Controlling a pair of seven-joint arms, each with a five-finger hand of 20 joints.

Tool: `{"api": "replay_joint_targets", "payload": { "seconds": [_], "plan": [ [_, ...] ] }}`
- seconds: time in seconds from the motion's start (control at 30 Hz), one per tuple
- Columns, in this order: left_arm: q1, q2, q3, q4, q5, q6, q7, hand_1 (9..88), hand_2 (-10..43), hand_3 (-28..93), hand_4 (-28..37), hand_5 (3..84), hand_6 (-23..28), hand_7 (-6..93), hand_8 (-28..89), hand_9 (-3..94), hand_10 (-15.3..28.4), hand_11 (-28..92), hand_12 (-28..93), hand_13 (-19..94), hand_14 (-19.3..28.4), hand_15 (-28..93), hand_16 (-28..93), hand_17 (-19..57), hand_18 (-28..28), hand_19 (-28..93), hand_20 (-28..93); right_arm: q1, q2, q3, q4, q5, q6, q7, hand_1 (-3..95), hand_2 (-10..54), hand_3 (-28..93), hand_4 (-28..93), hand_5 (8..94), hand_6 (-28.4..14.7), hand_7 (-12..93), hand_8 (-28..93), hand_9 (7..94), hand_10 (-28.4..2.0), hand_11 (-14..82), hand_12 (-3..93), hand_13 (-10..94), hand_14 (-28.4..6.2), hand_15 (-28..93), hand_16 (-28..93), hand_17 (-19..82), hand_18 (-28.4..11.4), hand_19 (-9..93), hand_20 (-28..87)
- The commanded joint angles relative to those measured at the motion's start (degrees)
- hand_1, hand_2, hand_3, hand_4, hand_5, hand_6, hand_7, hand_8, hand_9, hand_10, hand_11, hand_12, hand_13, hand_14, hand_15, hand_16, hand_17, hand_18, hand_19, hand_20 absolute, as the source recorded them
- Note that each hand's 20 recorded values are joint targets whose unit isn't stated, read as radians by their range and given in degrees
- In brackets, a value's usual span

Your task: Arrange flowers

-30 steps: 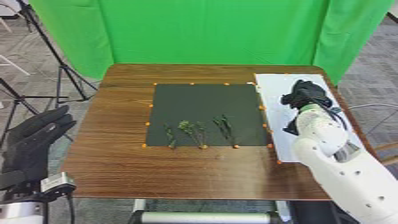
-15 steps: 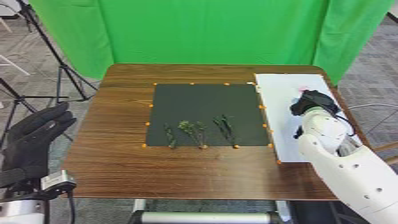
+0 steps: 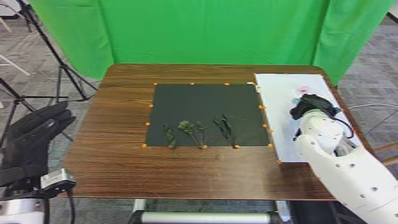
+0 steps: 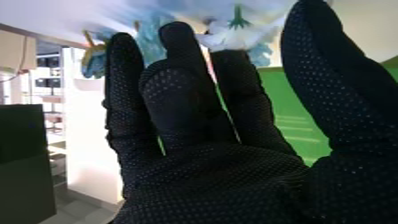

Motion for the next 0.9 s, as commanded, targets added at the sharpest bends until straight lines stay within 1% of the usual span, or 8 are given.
{"api": "replay_joint_targets", "payload": {
  "seconds": [0.03,0.1,0.2,0.3,0.4,0.7,0.73,0.9],
  "plan": [
    [0.4,0.53,0.02,0.15,-0.94,0.33,0.81,29.4,2.5,81,-16.3,41.9,11.7,23.4,-13,32.5,19.3,44,10,20,23.9,65,-17,-11.8,20.2,55,9,0.8,-0.1,-1.3,1.0,-0.7,0.5,1.0,38.3,-7.2,83,-24,54.0,-10.8,20,-13,53.3,-21.0,32.9,17.4,65,-11.8,88,13,30,-21.1,90,-7],
    [0.6,0.87,0.12,0.14,-1.31,0.59,1.15,29.4,2.5,81,-16.3,41.9,11.7,23.4,-13,32.4,19.3,44,10,20,24.0,65,-17,-11.8,20.2,55,9,1.2,0.0,-2.0,1.5,-1.7,1.2,1.2,39.2,-7.6,83,-24,55.6,-10.6,20,-12,54.6,-20.4,33.9,17.5,66,-11.3,88,13,30,-20.8,90,-7],
    [0.6,1.09,0.12,0.22,-1.41,0.67,1.28,29.4,2.6,81,-16.2,41.9,11.7,23.3,-13,32.5,19.3,44,10,20,23.9,65,-17,-11.8,20.2,55,9,2.1,0.6,-3.8,2.1,-2.7,3.2,2.0,43.8,-8.1,82,-26,62.5,-7.5,22,-12,63.6,-17.1,34.3,19.1,71,-9.6,86,15,33,-20.0,91,-7],
    [0.7,1.40,0.12,0.21,-1.75,0.76,1.55,29.3,2.6,81,-16.0,41.9,11.8,23.4,-13,32.5,19.3,44,10,20,23.9,65,-17,-11.8,20.3,55,9,2.6,1.1,-5.2,2.8,-3.7,5.5,2.6,50.6,-9.4,76,-28,68.5,-6.0,24,-1,73.8,-12.8,24.9,30.1,75,-8.4,84,18,35,-19.2,92,-9],
    [0.6,1.83,0.31,0.30,-1.97,0.89,1.78,29.4,2.7,81,-15.9,42.0,11.8,23.4,-13,32.5,19.3,44,10,20,23.9,65,-17,-11.8,20.3,55,9,2.8,1.2,-5.6,3.2,-4.2,6.0,3.2,54.7,-8.9,73,-28,75.6,-3.5,26,2,82.7,-9.4,21.8,35.6,79,-6.6,82,20,38,-18.6,93,-9],
    [0.6,2.30,0.63,0.50,-2.41,0.99,2.09,29.5,2.9,82,-15.6,42.0,11.8,23.4,-13,32.5,19.3,44,10,20,23.8,65,-17,-11.8,20.3,55,8,3.3,2.1,-7.2,3.2,-5.9,10.6,3.0,56.5,-9.0,73,-28,79.8,-1.8,26,3,86.5,-8.3,23.9,35.7,82,-5.7,81,20,40,-18.4,93,-8],
    [1.0,2.62,0.63,0.39,-2.85,1.36,2.70,29.5,2.9,82,-15.5,42.0,11.8,23.4,-13,32.5,19.3,44,10,20,23.8,65,-17,-11.8,20.3,55,8,3.5,2.2,-7.5,3.2,-6.4,11.4,2.9,56.5,-9.1,73,-28,80.0,-1.8,26,3,86.8,-8.2,24.2,35.4,82,-5.5,81,20,40,-18.3,93,-8],
    [0.8,2.48,0.76,0.48,-2.64,1.22,2.44,29.5,2.9,82,-15.4,42.0,11.8,23.4,-13,32.5,19.3,44,10,20,23.9,65,-17,-11.8,20.3,55,8,3.7,3.4,-8.4,2.1,-7.5,14.6,2.0,56.2,-9.4,74,-28,81.7,-1.4,25,4,87.7,-8.2,25.9,34.4,84,-5.1,81,21,41,-18.0,93,-7]
  ]
}}
